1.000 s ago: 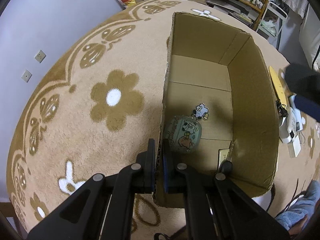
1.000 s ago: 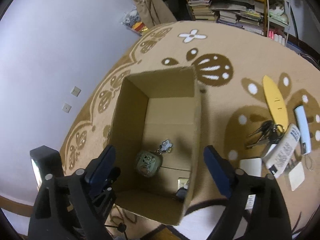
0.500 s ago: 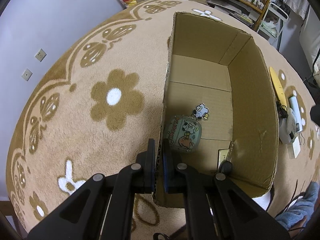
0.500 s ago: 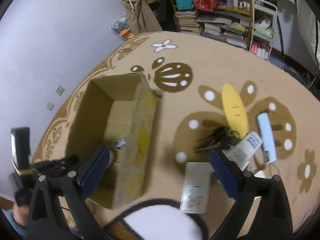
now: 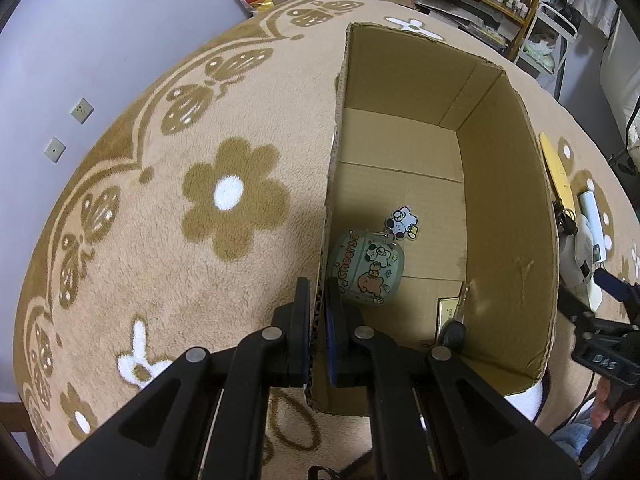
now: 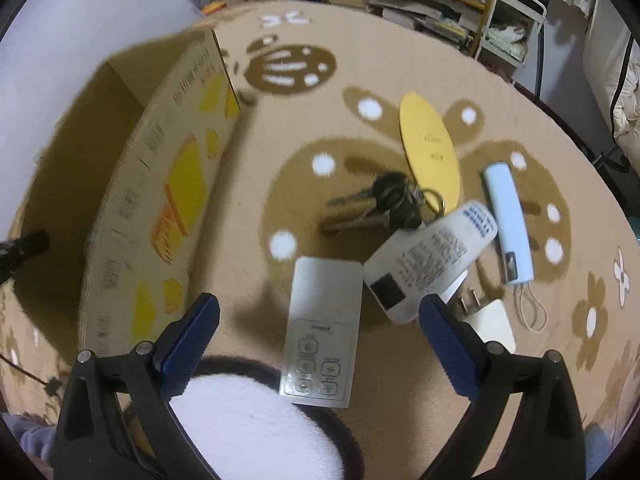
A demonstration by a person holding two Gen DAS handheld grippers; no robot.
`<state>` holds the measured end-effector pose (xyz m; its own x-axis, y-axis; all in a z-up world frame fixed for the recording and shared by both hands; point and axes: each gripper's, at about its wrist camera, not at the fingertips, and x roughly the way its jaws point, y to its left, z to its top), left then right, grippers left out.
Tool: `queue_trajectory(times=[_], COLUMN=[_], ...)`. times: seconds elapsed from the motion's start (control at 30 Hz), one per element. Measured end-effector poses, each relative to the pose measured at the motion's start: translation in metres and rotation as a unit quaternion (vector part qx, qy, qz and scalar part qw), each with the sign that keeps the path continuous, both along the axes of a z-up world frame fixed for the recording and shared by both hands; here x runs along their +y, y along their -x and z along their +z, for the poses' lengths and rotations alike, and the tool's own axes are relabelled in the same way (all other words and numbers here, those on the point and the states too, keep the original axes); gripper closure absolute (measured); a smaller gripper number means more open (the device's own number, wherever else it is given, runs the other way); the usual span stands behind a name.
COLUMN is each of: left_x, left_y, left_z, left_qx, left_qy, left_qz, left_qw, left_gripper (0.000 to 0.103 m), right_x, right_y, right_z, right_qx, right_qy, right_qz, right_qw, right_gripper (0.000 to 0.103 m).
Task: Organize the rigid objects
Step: 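Move the right gripper back over the item pile, then grasp the white remote control with the right gripper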
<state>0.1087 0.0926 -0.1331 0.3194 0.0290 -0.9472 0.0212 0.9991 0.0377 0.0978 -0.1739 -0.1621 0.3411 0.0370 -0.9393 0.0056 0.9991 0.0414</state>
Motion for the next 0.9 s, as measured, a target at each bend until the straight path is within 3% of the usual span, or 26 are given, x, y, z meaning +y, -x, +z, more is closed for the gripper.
queue_trajectory(times=[0.13,0.27,0.67,0.77,0.9], left_x=[0.000,0.002,0.001,0.001,0.001], left_y=[0.000,0.000,0.001,0.001,0.001], left_z=[0.000,-0.001,-0.001,-0.001,-0.001], left_qx=[0.002,0.002,0.001,0.001,0.002], left_qy=[0.008,0.011,0.003,0.002,0.004], left_qz=[0.004,0.006,0.003,0.002,0.003], left_qw=[1.0000,0.9999,1.0000,1.0000,1.0000], left_gripper=[0.097,0.097,0.097,0.097,0.097], right_x=[0.000,-0.005,0.002,0.002,0.006], right_y=[0.001,0.003,0.003,0.003,0.006], right_z=[-0.013,-0.022,-0.046,-0.055,-0.059], right_qx=[0.013,0.034,0.047,0.061,0.057], right_qy=[0.029,0.007,0.006,-0.015,0.000], right_qz=[-0.003,-0.016,-0.032,-0.033,-0.028], right_qw=[0.999,0.999,0.998,0.997,0.998], right_gripper=[0.000,0.000,0.000,0.015,0.019])
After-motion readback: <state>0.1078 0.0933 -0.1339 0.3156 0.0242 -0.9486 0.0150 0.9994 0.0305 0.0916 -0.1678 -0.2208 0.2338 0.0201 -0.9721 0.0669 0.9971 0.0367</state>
